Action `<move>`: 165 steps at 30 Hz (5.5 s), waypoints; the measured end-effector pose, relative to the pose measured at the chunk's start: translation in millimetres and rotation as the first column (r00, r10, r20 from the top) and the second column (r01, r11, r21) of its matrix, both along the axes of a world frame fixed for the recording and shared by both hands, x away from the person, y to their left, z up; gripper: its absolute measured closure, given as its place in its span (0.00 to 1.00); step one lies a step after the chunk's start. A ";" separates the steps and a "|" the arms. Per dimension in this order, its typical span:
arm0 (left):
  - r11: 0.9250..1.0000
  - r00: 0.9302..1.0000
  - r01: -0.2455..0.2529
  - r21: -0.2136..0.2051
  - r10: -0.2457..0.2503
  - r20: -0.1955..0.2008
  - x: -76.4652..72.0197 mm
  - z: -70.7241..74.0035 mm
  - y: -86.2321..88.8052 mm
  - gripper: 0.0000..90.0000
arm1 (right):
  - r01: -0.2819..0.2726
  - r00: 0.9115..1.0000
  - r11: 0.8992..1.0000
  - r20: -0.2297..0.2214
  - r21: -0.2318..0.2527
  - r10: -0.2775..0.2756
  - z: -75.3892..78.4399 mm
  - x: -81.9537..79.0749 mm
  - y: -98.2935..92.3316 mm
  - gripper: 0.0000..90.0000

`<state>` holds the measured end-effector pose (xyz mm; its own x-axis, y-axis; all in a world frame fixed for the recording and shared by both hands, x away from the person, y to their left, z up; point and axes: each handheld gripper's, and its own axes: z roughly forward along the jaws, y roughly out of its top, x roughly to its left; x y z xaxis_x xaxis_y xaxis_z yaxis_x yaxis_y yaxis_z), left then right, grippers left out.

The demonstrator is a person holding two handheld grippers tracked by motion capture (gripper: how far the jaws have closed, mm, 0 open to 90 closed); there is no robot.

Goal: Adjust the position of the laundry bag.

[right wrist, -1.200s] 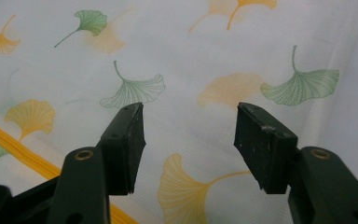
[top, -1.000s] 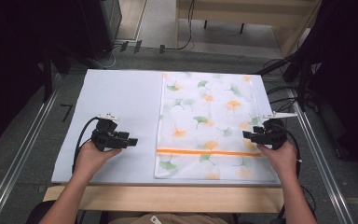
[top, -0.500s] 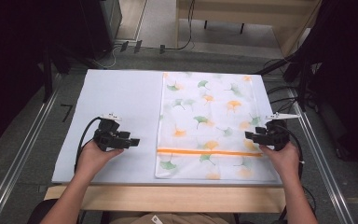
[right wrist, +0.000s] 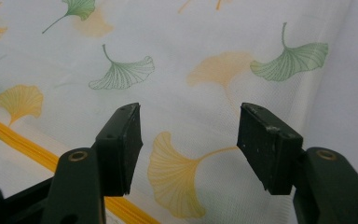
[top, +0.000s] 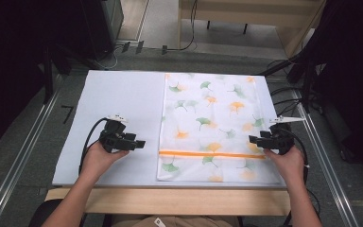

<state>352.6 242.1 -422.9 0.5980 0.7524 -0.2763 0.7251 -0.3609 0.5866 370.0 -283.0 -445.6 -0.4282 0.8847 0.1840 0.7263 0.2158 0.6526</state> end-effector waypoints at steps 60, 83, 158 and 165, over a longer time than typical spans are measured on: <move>0.992 0.999 0.038 0.120 -0.039 0.006 24.1 -28.4 -94.5 0.52 | 0.092 0.994 0.994 -0.058 -0.057 -0.095 -25.3 0.8 -19.0 0.45; 0.994 0.995 0.090 0.056 -0.088 -0.041 31.2 -27.9 -92.8 1.00 | 0.155 0.985 0.985 -0.064 -0.075 -0.160 -22.4 6.8 -14.6 1.00; 0.982 0.977 -0.187 0.002 0.186 -0.109 13.3 0.2 65.2 0.75 | -0.209 0.973 0.977 -0.102 -0.034 0.205 -2.1 30.8 111.8 0.85; 0.985 0.983 -0.175 -0.010 0.174 -0.061 8.4 7.8 62.0 0.61 | -0.177 0.982 0.984 -0.070 -0.029 0.175 0.9 29.5 104.8 0.74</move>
<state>361.0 304.1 -415.1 0.4400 0.8390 -0.3200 0.8099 -0.2168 0.5451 399.5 -178.2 -444.7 -0.5657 0.8029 0.1881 0.7167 0.3659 0.5937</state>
